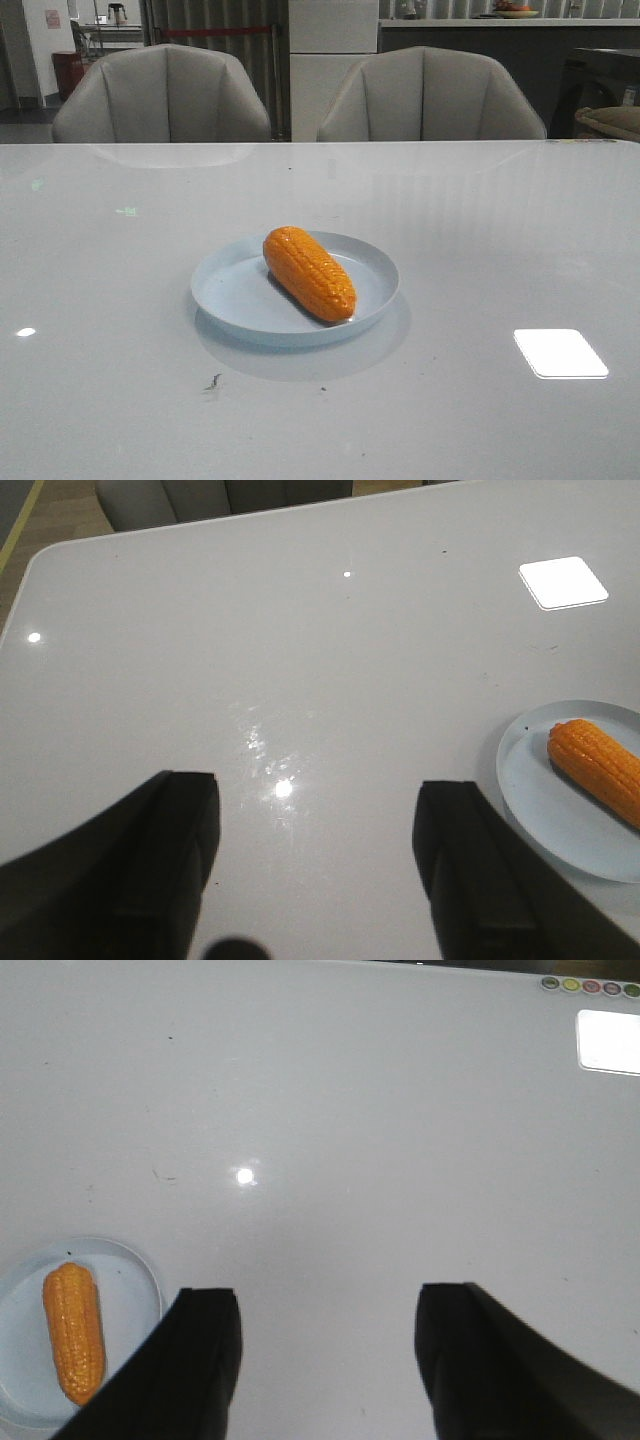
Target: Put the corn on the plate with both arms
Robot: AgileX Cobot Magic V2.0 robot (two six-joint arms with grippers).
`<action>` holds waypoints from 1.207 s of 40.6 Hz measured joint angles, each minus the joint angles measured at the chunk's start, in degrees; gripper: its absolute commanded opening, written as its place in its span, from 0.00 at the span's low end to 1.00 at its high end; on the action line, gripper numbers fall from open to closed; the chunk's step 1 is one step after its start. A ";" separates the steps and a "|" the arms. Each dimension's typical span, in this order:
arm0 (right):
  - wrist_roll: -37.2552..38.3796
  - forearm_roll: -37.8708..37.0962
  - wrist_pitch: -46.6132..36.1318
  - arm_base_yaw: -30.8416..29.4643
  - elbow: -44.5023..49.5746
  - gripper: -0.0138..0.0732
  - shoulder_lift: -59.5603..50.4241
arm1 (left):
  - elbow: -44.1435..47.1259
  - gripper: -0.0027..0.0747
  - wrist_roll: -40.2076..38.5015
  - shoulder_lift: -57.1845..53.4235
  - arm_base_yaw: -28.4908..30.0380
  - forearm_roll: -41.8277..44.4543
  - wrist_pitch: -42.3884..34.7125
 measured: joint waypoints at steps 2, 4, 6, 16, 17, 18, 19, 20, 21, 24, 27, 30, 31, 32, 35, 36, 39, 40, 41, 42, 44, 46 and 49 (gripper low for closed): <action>0.00 0.00 -1.74 -0.50 4.23 0.72 -2.62 | 0.29 0.65 0.00 0.00 0.00 0.11 0.00; -0.13 0.00 -3.20 -0.92 9.16 0.72 -5.91 | 0.56 0.65 0.00 0.00 0.00 0.33 0.00; -0.36 0.00 -4.56 -1.04 14.86 0.72 -8.54 | 0.96 0.65 0.00 0.00 0.00 0.55 -0.08; -0.60 0.00 -11.17 -1.04 36.94 0.72 -21.38 | 1.95 0.65 0.00 0.00 0.00 0.99 -0.08; -0.60 0.00 -11.53 -1.04 37.84 0.72 -22.47 | 1.95 0.65 0.00 0.00 0.00 1.09 -0.08; -0.65 0.00 -11.73 -1.04 39.49 0.72 -23.53 | 1.95 0.65 0.00 0.00 0.00 1.08 -0.08; -0.65 0.00 -12.04 -1.04 40.93 0.72 -24.86 | 1.95 0.65 0.00 0.00 0.00 1.08 -0.08; -0.65 0.00 -12.30 -1.04 41.87 0.72 -25.80 | 1.95 0.65 0.00 0.00 0.00 1.08 -0.08; -0.65 0.00 -12.41 -1.04 42.98 0.72 -26.89 | 1.95 0.65 0.00 0.00 0.00 1.08 -0.08; -0.74 0.00 -12.41 -1.04 44.96 0.72 -28.87 | 1.95 0.65 0.00 0.00 0.00 1.08 -0.08; -0.74 0.00 -12.41 -1.04 45.86 0.72 -30.06 | 1.95 0.65 0.00 0.00 0.00 1.08 -0.08; -0.74 0.00 -12.41 -1.04 46.11 0.72 -30.32 | 1.95 0.65 0.00 0.00 0.00 1.08 -0.12; -0.74 0.00 -12.41 -1.04 46.11 0.72 -30.32 | 1.95 0.65 0.00 0.00 0.00 1.08 -0.12; -0.74 0.00 -12.41 -1.04 46.21 0.72 -30.36 | 1.95 0.65 0.00 0.00 0.00 1.08 -0.22; -0.74 0.00 -12.41 -1.04 46.24 0.72 -30.36 | 1.95 0.65 0.00 0.00 0.00 1.08 -0.22; -0.74 0.00 -12.41 -1.04 46.24 0.72 -30.36 | 1.95 0.65 0.00 0.00 0.00 1.08 -0.22; -0.74 0.00 -12.41 -1.04 46.24 0.72 -30.36 | 1.95 0.62 0.00 0.00 0.00 1.08 -0.22; -0.74 0.00 -12.41 -1.04 46.24 0.72 -30.36 | 1.95 0.61 0.00 0.00 0.00 1.08 -0.22; -0.74 0.00 -12.41 -1.04 46.24 0.72 -30.36 | 1.95 0.59 0.00 0.00 0.00 1.08 -0.22; -0.74 0.00 -12.41 -1.04 46.24 0.72 -30.36 | 1.95 0.57 0.00 0.00 0.00 1.08 -0.22; -0.74 0.00 -12.41 -1.04 46.24 0.72 -30.36 | 1.95 0.52 0.00 0.00 0.00 1.08 -0.26; -0.74 0.00 -12.41 -1.04 46.24 0.72 -30.36 | 1.95 0.48 0.00 0.00 0.00 1.08 -0.26; -0.74 0.00 -12.41 -1.04 46.24 0.72 -30.36 | 1.95 0.40 0.00 0.00 0.00 1.08 -0.35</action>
